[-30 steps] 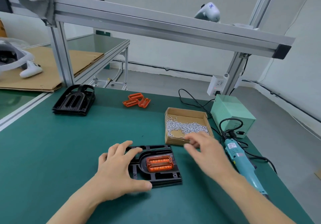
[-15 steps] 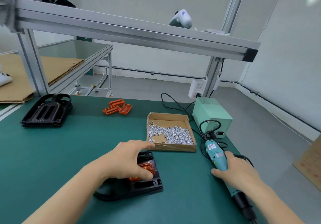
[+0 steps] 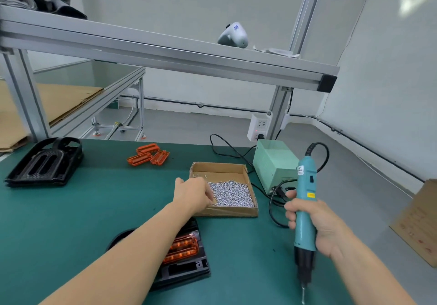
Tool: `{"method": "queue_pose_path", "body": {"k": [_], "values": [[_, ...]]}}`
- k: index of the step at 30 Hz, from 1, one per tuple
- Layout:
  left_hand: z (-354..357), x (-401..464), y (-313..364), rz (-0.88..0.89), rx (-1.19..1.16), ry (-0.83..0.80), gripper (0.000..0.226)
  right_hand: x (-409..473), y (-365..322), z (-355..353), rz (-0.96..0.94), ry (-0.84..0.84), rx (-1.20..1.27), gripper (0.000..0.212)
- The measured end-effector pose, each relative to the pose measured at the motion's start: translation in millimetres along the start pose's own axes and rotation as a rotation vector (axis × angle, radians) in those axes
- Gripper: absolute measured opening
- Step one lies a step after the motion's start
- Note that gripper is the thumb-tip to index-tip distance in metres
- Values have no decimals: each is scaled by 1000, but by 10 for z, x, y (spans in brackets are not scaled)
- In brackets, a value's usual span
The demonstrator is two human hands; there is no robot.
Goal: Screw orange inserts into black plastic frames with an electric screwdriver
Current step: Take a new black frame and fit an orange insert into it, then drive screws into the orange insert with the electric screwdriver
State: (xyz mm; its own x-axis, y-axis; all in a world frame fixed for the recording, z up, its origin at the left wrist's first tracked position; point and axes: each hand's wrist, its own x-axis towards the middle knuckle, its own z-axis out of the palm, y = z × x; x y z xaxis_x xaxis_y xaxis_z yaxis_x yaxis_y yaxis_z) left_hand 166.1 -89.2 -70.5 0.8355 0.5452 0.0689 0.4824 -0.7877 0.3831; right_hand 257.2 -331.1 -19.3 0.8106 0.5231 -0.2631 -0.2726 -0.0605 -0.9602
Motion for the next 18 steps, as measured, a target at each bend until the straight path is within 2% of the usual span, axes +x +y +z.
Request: {"method": "queue_pose_path", "body": {"k": [6, 13, 16, 18], "values": [[15, 69, 44, -6, 59, -11, 8, -50, -129, 187, -143, -75, 295, 27], [-5, 95, 153, -6, 169, -85, 14, -119, -123, 293, -245, -69, 300, 28], [-17, 81, 148, 1, 167, -120, 17, -137, -101, 327, -269, -55, 292, 28], [-23, 51, 140, 26, 127, -87, 18, -151, -90, 332, -281, -50, 301, 29]]}}
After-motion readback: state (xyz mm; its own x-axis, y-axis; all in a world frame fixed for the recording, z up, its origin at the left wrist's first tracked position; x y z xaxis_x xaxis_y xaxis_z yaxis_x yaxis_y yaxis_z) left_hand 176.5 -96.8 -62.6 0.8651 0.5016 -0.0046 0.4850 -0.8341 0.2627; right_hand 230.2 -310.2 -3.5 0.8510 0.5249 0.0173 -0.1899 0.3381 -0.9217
